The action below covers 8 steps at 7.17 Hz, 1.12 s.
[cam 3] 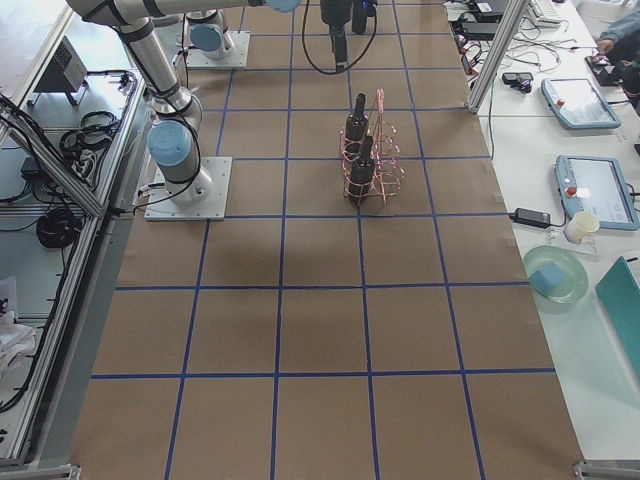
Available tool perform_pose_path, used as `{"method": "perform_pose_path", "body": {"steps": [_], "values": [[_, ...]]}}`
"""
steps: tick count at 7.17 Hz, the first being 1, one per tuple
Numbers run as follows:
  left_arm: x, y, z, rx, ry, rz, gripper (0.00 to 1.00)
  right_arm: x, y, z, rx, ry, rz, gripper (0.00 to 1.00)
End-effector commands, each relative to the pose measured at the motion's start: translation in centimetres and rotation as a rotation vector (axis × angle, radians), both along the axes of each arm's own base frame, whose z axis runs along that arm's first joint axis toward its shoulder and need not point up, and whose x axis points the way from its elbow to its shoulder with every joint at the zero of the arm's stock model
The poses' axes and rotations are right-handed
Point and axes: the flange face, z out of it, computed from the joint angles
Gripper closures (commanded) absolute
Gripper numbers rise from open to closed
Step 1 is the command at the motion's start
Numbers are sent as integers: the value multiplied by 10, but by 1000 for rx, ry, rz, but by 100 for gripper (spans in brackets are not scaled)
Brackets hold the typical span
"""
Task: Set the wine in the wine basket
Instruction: 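Move the left gripper above the dark bottle lying on the table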
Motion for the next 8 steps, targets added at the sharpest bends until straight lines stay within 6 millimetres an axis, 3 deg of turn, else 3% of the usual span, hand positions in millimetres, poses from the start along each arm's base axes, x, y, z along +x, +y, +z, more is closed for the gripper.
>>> {"method": "perform_pose_path", "body": {"steps": [1, 3, 5, 6, 7, 8], "values": [[5, -2, 0, -3, 1, 11, 0, 3, -4, -3, -1, -14, 3, 0], [13, -4, 0, -2, 4, 25, 0, 2, -15, -8, 4, -13, 10, 0], [16, -4, 0, -2, 1, 28, 0, 2, -38, -1, -2, -12, 9, 0], [16, -9, -6, 9, -6, 17, 0, 2, -39, -1, -5, -15, 10, 0], [25, -14, -5, -12, -9, -32, 0, 2, -42, -5, 2, -15, 10, 0], [56, -24, -6, -19, -5, 13, 0, 1, -45, -7, 4, -14, 10, 0]]}}
